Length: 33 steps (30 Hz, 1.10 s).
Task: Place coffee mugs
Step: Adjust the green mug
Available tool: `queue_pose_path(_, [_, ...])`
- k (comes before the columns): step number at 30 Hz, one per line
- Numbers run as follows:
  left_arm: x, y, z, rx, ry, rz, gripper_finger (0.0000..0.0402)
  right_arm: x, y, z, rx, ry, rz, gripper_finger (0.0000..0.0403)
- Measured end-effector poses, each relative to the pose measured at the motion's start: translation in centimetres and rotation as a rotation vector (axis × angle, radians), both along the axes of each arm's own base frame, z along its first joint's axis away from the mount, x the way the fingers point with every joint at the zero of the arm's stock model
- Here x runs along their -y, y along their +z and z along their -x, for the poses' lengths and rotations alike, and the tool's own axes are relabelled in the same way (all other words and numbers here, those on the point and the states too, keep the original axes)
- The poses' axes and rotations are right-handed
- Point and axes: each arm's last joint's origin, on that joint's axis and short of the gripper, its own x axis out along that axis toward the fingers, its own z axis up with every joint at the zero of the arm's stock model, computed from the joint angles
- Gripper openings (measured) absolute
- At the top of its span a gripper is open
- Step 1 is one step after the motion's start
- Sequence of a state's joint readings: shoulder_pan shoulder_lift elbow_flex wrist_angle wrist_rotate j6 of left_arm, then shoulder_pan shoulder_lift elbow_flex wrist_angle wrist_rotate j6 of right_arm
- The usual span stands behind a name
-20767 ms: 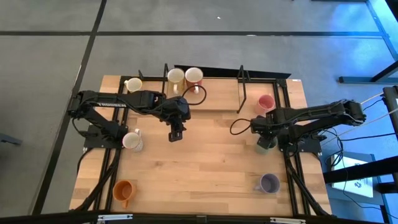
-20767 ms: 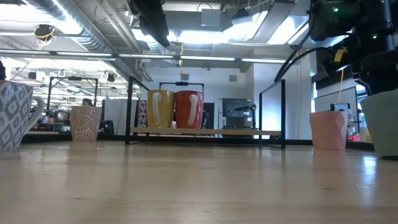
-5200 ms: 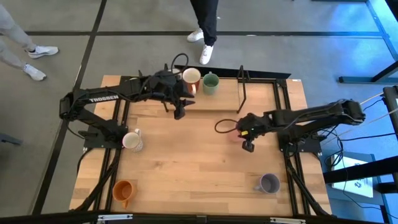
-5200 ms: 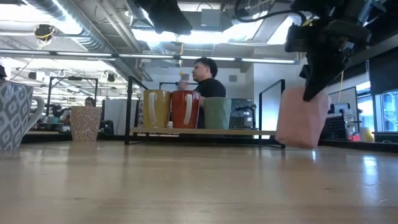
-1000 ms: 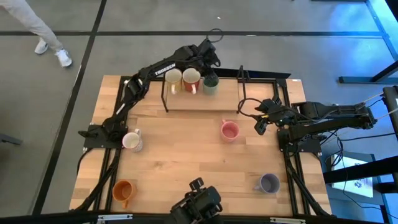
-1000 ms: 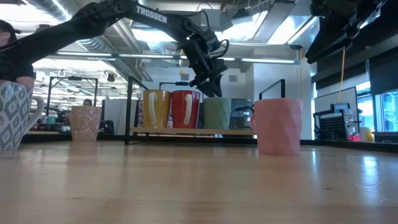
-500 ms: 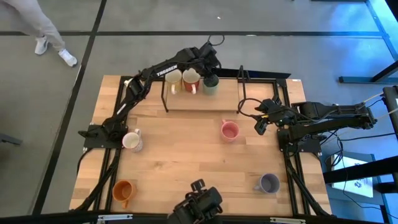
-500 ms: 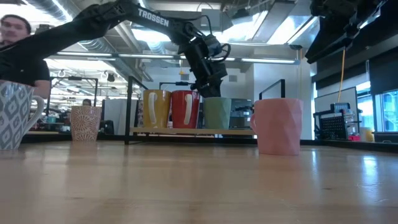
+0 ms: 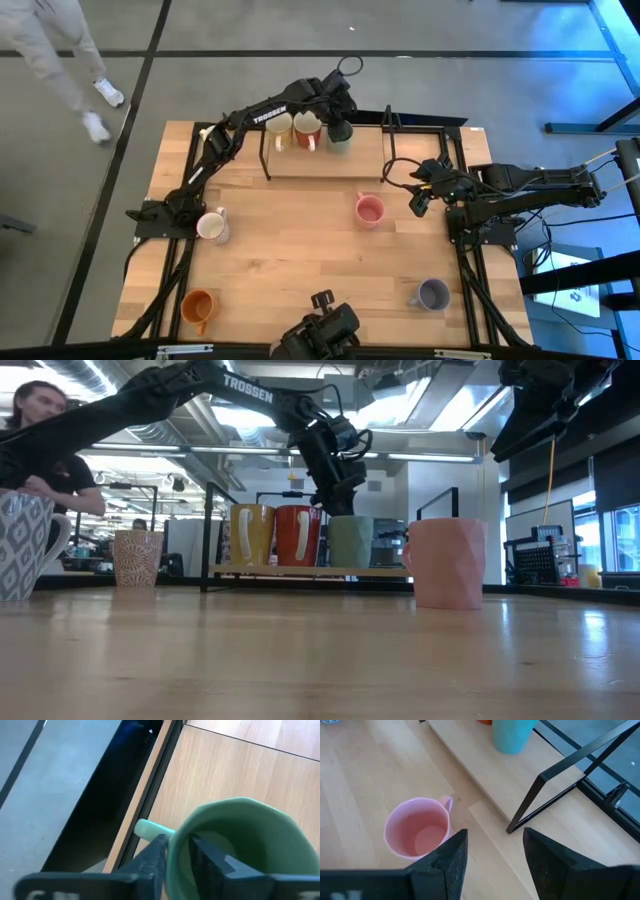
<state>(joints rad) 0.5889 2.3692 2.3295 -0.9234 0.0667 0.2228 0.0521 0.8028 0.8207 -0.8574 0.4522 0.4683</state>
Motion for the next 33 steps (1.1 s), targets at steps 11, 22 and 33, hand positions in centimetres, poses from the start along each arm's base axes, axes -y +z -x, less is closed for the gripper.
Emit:
queue_pose_path(11, [0.1, 0.0, -0.1, 0.012, -0.005, 0.008, 0.0015, -0.1, -0.1, 0.0, -0.009, 0.018, -0.018, 0.0177])
queue_pose_path(22, [1.7, 1.5, -0.8, 0.03, -0.032, -0.036, 0.0007, -0.1, -0.1, 0.0, -0.011, 0.026, -0.021, 0.0177])
queue_pose_path(33, [7.2, 6.5, -1.1, 0.076, -0.054, -0.104, 0.0007, -0.2, -0.1, 0.0, -0.02, 0.064, -0.035, 0.0177])
